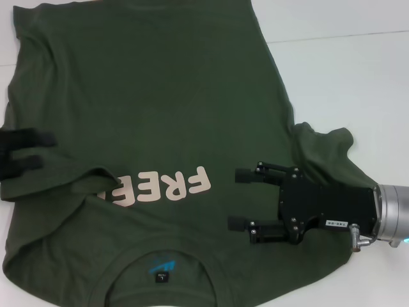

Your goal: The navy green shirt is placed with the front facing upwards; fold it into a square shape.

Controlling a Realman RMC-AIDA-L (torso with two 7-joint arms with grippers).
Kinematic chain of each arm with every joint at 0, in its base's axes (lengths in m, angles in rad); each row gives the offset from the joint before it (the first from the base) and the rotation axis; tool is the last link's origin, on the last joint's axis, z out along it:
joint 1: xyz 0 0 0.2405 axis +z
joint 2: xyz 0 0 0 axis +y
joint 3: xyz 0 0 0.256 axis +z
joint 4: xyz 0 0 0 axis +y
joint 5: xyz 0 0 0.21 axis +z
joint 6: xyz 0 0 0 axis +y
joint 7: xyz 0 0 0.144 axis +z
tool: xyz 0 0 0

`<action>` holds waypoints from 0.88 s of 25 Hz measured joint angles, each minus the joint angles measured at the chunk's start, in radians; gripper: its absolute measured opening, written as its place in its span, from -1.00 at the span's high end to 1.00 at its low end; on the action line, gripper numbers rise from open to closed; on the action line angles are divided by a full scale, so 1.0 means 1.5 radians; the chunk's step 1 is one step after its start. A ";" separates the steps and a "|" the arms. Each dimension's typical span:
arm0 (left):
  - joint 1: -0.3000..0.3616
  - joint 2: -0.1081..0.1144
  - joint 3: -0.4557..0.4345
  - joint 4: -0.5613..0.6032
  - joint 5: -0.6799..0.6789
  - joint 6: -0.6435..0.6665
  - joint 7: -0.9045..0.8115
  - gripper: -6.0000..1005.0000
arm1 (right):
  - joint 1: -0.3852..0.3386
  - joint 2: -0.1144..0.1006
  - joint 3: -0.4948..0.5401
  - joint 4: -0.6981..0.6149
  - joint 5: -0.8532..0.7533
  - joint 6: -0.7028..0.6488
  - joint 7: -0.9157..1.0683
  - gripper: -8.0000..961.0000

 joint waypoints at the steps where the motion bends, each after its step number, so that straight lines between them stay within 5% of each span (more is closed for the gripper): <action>1: 0.009 0.005 -0.008 -0.001 0.006 -0.004 -0.008 -0.24 | 0.000 0.000 0.000 0.000 0.000 0.000 0.000 -0.84; 3: 0.028 0.013 -0.028 -0.003 0.024 -0.013 -0.026 -0.46 | -0.001 0.000 0.001 0.000 0.001 0.000 -0.001 -0.84; 10: 0.047 0.013 -0.078 -0.010 0.096 -0.021 -0.055 -0.58 | 0.000 0.000 0.001 0.000 0.001 0.003 -0.002 -0.84; 22: 0.031 0.000 -0.072 0.005 0.117 -0.069 -0.073 -0.65 | -0.005 0.000 0.001 0.000 -0.001 0.005 -0.003 -0.84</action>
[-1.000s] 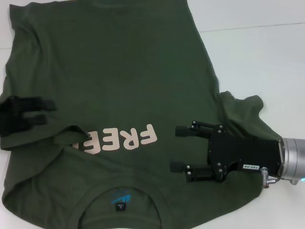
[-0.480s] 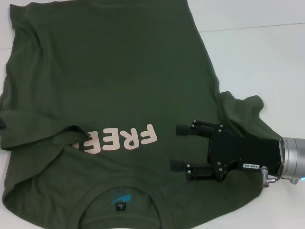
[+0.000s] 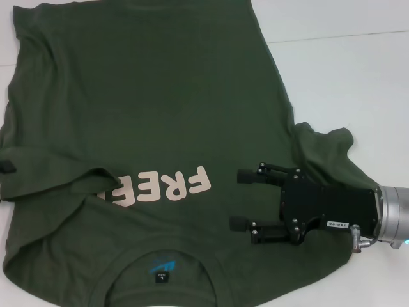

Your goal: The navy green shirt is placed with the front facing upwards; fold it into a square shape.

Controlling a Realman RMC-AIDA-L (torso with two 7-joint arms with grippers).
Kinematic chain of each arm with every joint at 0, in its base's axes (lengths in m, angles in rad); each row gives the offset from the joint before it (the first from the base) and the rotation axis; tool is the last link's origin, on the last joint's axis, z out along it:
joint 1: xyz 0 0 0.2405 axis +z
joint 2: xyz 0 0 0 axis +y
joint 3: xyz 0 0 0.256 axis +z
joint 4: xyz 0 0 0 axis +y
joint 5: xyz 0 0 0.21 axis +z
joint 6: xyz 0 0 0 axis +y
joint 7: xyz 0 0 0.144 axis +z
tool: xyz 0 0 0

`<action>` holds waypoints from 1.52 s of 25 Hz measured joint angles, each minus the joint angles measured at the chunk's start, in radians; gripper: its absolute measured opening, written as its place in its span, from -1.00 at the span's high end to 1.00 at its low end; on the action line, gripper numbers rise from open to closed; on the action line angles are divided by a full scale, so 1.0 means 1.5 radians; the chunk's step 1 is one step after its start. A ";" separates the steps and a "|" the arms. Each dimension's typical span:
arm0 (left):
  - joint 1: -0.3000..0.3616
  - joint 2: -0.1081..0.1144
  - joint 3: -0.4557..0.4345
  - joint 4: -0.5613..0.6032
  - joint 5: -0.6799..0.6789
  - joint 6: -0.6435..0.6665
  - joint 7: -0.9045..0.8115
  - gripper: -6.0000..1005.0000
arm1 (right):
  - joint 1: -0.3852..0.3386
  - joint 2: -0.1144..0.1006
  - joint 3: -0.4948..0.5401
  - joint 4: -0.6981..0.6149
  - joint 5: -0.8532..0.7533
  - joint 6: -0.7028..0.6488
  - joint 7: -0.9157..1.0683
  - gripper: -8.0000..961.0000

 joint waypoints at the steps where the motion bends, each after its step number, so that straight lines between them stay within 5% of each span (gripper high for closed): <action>1: -0.004 0.000 0.000 0.006 0.008 -0.006 -0.003 -0.65 | 0.000 0.000 0.000 0.000 0.000 0.000 0.000 -0.84; 14: -0.034 -0.009 0.004 0.037 0.029 -0.048 -0.012 -0.63 | -0.001 -0.001 0.001 0.000 0.000 0.004 -0.002 -0.84; 21: -0.051 0.002 0.008 0.080 0.049 -0.062 -0.017 -0.62 | -0.001 -0.002 0.001 0.000 0.001 0.007 -0.002 -0.84; 38: -0.044 0.000 -0.001 0.032 0.041 -0.042 -0.019 0.73 | 0.002 -0.002 0.009 0.000 0.004 0.008 0.001 -0.84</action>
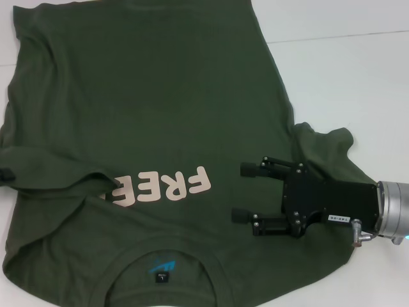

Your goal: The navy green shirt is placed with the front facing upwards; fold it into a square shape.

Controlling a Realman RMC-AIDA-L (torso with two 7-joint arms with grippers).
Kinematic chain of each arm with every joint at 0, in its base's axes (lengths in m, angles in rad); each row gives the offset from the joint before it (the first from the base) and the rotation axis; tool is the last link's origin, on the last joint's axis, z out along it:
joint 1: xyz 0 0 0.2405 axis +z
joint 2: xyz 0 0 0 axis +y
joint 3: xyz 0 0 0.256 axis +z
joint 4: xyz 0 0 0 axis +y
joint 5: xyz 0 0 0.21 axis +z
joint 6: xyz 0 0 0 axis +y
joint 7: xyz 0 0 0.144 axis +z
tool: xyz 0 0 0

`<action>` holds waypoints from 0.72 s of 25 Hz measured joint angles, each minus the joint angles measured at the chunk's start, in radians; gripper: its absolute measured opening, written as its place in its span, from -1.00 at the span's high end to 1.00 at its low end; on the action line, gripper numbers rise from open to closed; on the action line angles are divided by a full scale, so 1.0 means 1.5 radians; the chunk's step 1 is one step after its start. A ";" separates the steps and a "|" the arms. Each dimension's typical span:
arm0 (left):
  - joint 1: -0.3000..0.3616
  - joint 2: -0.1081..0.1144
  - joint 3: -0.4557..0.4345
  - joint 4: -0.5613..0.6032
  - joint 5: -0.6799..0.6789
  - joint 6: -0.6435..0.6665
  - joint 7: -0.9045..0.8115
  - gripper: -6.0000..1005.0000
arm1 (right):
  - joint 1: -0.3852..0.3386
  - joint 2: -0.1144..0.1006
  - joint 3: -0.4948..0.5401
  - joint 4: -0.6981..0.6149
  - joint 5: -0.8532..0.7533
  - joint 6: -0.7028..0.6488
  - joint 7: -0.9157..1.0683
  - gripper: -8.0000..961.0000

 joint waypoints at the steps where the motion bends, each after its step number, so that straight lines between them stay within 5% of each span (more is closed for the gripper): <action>1: -0.001 0.000 0.000 -0.003 -0.007 0.005 0.002 0.77 | 0.000 0.000 0.000 0.000 0.000 0.000 0.000 -0.84; 5: -0.014 0.002 -0.001 -0.004 -0.030 0.011 0.008 0.93 | 0.001 0.001 0.000 0.000 -0.001 0.000 -0.002 -0.84; 18: -0.065 -0.021 0.002 0.028 -0.071 -0.085 0.023 0.93 | -0.002 0.001 0.000 0.000 -0.004 0.000 -0.003 -0.84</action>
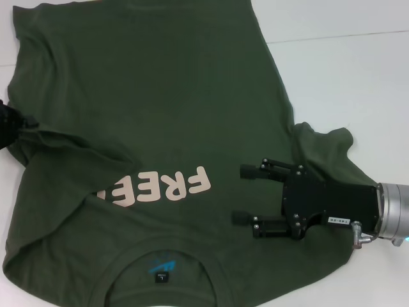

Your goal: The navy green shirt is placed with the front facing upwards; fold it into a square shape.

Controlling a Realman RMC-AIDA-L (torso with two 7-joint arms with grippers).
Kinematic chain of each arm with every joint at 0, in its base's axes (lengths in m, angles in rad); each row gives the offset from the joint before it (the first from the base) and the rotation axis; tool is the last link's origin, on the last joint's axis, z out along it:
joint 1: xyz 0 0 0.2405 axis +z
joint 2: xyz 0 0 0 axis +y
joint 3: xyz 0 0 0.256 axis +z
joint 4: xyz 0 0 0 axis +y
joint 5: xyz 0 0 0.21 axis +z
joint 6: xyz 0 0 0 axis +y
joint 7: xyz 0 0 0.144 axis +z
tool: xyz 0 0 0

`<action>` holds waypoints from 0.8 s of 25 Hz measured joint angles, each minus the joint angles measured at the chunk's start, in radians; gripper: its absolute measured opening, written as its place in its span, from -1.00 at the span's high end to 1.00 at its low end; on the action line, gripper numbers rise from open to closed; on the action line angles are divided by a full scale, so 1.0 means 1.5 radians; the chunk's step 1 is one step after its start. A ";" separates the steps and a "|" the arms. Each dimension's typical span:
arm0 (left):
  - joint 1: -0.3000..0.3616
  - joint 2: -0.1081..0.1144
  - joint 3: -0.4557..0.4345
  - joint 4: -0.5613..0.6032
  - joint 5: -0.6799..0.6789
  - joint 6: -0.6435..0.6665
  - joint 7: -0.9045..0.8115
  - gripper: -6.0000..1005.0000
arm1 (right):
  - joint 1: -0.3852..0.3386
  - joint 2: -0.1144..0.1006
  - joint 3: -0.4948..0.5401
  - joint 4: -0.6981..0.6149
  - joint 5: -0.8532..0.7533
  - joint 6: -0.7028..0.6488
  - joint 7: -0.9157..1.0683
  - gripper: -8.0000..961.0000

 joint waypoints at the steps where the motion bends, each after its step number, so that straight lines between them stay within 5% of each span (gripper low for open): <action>1: -0.003 -0.002 0.001 0.007 0.000 -0.013 0.000 0.93 | 0.000 0.000 0.000 0.000 0.000 0.000 0.000 -0.84; 13: -0.029 -0.023 -0.001 0.068 -0.068 -0.094 0.079 0.93 | -0.001 0.000 0.000 0.000 0.000 0.000 -0.001 -0.84; 20: -0.012 -0.021 0.001 0.069 -0.102 -0.091 0.084 0.84 | -0.003 0.000 0.000 0.001 0.000 0.001 -0.001 -0.84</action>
